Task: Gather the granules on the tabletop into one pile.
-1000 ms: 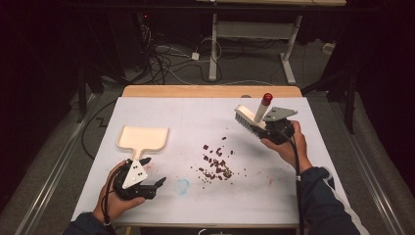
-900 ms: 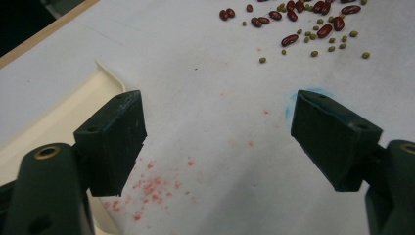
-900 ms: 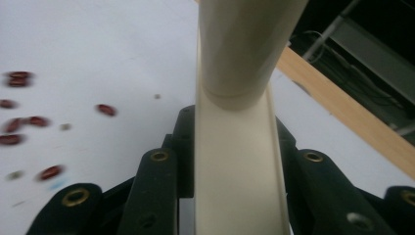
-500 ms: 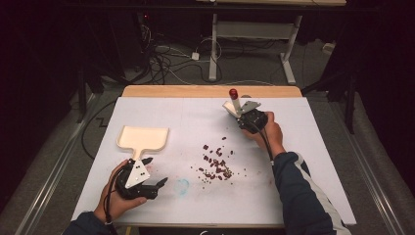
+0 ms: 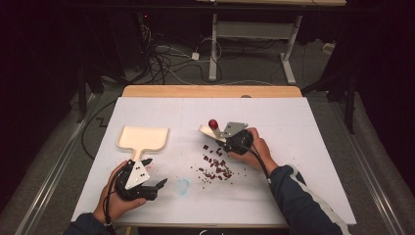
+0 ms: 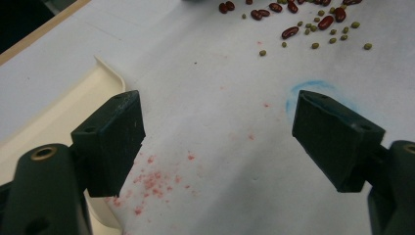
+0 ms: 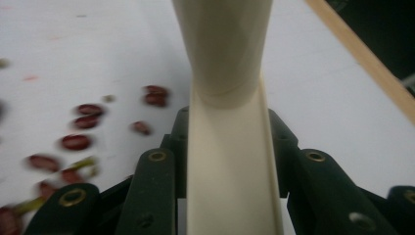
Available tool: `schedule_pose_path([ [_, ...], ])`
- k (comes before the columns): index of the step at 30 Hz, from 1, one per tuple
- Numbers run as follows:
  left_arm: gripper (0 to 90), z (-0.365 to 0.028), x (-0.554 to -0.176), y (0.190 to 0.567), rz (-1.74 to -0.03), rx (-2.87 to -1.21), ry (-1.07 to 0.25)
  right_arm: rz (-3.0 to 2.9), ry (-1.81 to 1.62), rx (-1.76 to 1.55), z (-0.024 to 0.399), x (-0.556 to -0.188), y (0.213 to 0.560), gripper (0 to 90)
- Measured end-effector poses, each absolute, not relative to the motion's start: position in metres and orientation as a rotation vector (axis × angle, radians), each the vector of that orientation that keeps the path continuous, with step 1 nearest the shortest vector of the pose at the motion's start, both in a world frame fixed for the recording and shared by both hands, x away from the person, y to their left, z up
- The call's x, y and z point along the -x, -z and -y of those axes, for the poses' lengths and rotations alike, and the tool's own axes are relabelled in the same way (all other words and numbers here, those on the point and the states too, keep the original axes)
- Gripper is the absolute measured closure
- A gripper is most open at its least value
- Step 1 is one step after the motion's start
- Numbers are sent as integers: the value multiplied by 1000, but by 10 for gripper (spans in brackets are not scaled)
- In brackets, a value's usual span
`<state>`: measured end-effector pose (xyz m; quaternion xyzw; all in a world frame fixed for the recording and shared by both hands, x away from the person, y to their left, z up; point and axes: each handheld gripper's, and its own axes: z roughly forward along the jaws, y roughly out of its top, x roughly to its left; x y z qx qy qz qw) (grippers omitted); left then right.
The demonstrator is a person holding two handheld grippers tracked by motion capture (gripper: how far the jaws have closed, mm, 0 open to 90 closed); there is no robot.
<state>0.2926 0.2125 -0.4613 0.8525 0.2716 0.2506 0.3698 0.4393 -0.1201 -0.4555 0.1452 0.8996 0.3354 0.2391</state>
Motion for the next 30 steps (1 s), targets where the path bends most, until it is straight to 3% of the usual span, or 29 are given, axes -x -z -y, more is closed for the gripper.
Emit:
schedule_pose_path([
  [14, 188, -208, -293, 463, -682, -2216, -634, -2558, -986, -153, 135, -384, 450, 651],
  [30, 188, -206, -291, 463, -665, -2241, -644, -2474, -998, -137, 154, -373, 424, 671],
])
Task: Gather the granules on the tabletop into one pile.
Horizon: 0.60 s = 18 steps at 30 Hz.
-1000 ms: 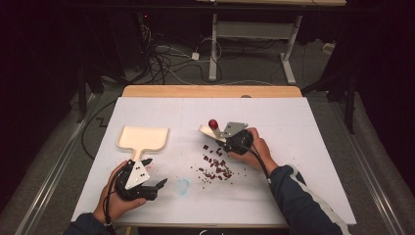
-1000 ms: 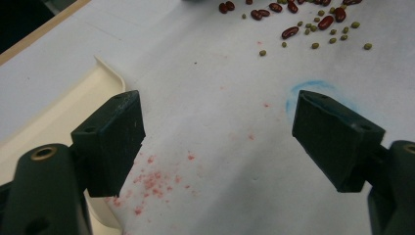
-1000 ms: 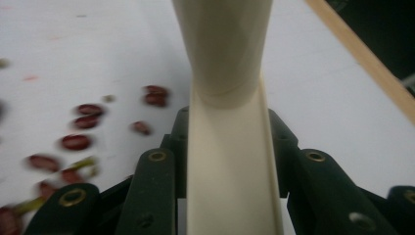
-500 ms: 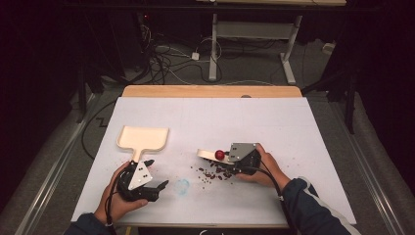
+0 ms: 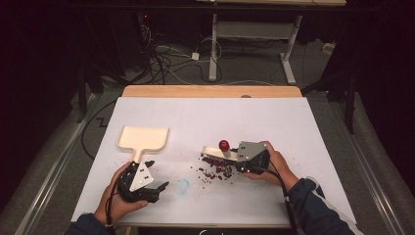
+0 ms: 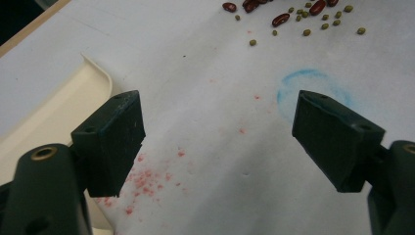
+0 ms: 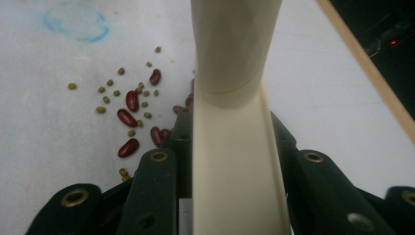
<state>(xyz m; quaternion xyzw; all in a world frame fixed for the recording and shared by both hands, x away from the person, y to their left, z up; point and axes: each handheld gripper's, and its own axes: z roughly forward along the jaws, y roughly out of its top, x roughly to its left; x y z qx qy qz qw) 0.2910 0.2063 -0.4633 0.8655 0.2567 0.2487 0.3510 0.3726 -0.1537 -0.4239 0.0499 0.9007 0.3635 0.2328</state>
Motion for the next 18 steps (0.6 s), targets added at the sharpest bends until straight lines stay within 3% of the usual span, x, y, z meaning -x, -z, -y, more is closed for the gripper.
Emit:
schedule_pose_path([
  [9, 188, -212, -290, 459, -688, -2205, -666, -2489, -1278, -295, 160, -355, 399, 672],
  [18, 188, -230, -292, 452, -764, -2125, -704, -2698, -1420, -310, 128, -326, 422, 672],
])
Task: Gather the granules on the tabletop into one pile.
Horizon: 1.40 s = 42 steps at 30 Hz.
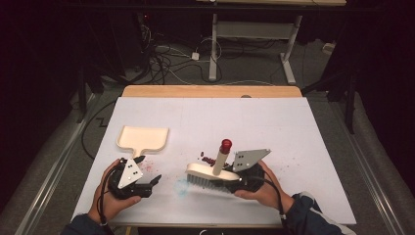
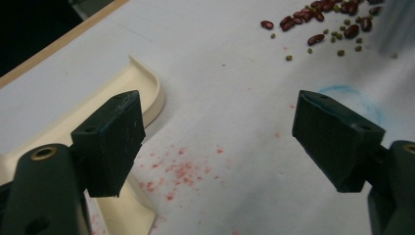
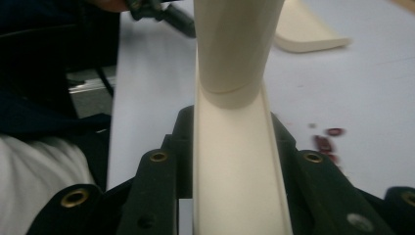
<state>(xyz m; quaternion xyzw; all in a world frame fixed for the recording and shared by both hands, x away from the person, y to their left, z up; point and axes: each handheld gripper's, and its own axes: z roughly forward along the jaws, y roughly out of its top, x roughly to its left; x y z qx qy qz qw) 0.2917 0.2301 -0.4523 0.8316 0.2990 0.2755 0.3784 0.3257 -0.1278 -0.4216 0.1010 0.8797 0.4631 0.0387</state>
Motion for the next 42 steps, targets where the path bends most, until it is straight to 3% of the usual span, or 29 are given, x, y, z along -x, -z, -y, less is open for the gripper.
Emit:
schedule_pose_path([
  [6, 188, -233, -294, 453, -784, -2118, -695, -2765, -1420, -370, 106, -328, 447, 674],
  [16, 188, -226, -294, 458, -759, -2157, -674, -2677, -1373, -495, 111, -354, 453, 670],
  [32, 188, -219, -293, 459, -722, -2189, -663, -2610, -1382, -518, 141, -369, 426, 674],
  [42, 188, -218, -292, 461, -714, -2207, -662, -2717, -1497, -204, 185, -347, 417, 673],
])
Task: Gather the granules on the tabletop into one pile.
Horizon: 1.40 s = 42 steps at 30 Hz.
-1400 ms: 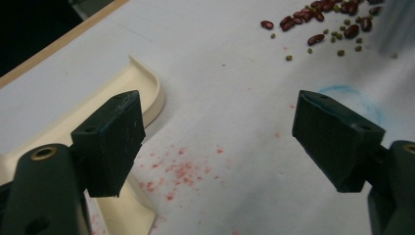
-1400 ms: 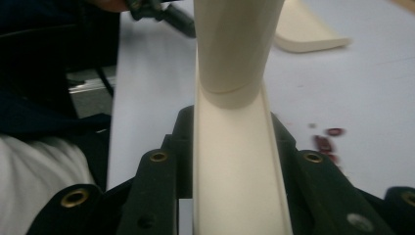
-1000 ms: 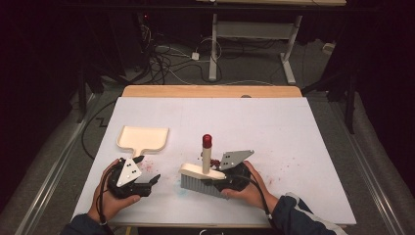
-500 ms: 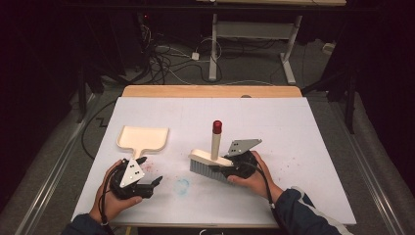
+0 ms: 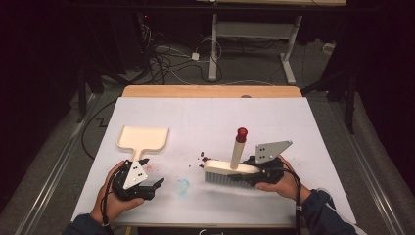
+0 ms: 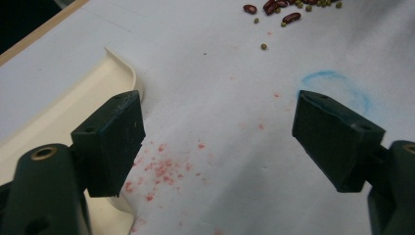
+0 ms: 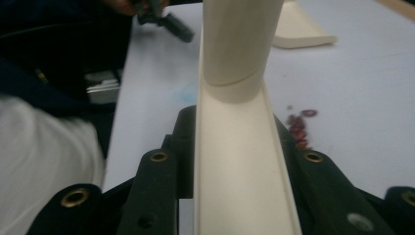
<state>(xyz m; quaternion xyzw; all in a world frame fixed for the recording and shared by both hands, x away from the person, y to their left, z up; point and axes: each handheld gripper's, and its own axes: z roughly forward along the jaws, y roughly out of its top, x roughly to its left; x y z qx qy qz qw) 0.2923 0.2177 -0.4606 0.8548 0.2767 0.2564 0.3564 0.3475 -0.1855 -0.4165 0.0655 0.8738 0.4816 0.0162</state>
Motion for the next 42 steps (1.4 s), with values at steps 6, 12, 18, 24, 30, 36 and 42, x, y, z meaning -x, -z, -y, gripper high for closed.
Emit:
schedule_pose_path([
  [6, 188, -215, -293, 462, -702, -2226, -654, -2838, -1405, -52, 188, -348, 438, 674],
  [12, 188, -212, -295, 464, -697, -2239, -644, -2814, -1456, -88, 178, -383, 451, 668],
  [18, 188, -212, -296, 465, -696, -2245, -634, -2799, -1438, -115, 167, -398, 449, 670],
  [24, 188, -212, -295, 465, -693, -2247, -634, -2738, -1439, -141, 162, -400, 440, 674],
  [30, 188, -214, -294, 464, -696, -2239, -644, -2650, -1466, -252, 178, -384, 418, 673],
  [36, 188, -215, -292, 463, -701, -2234, -655, -2516, -1339, -409, 216, -360, 398, 674],
  [42, 188, -215, -291, 462, -700, -2230, -659, -2461, -1276, -525, 257, -338, 399, 674],
])
